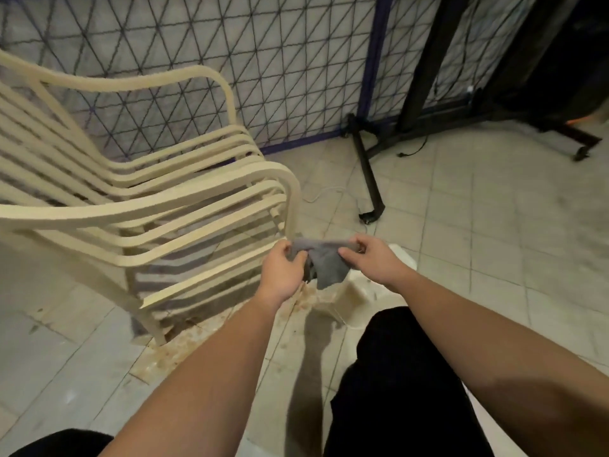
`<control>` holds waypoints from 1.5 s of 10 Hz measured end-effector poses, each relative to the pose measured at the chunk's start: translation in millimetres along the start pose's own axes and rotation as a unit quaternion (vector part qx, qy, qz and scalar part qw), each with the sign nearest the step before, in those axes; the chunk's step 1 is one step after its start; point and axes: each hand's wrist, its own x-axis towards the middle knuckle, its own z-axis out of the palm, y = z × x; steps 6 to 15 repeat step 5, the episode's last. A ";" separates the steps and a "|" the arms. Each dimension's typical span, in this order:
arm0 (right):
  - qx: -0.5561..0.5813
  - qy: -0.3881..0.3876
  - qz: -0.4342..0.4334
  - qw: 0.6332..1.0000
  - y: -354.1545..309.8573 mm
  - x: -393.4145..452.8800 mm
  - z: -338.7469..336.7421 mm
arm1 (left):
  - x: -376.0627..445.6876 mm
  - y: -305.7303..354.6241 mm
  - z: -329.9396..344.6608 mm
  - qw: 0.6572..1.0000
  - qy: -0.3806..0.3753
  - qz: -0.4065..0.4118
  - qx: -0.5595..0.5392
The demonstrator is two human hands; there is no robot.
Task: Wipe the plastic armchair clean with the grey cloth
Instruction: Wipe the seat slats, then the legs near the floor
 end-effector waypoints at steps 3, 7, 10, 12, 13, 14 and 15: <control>0.034 0.146 0.113 0.982 87.0 50.6 -76.2 | 100.7 24.8 133.5 0.994 -0.105 -0.010 0.029; -0.046 0.119 0.217 0.968 124.9 76.6 -96.8 | 152.2 3.0 163.2 0.977 -0.163 -0.096 0.099; -0.046 0.119 0.217 0.968 124.9 76.6 -96.8 | 152.2 3.0 163.2 0.977 -0.163 -0.096 0.099; -0.046 0.119 0.217 0.968 124.9 76.6 -96.8 | 152.2 3.0 163.2 0.977 -0.163 -0.096 0.099; -0.046 0.119 0.217 0.968 124.9 76.6 -96.8 | 152.2 3.0 163.2 0.977 -0.163 -0.096 0.099; -0.046 0.119 0.217 0.968 124.9 76.6 -96.8 | 152.2 3.0 163.2 0.977 -0.163 -0.096 0.099; -0.046 0.119 0.217 0.968 124.9 76.6 -96.8 | 152.2 3.0 163.2 0.977 -0.163 -0.096 0.099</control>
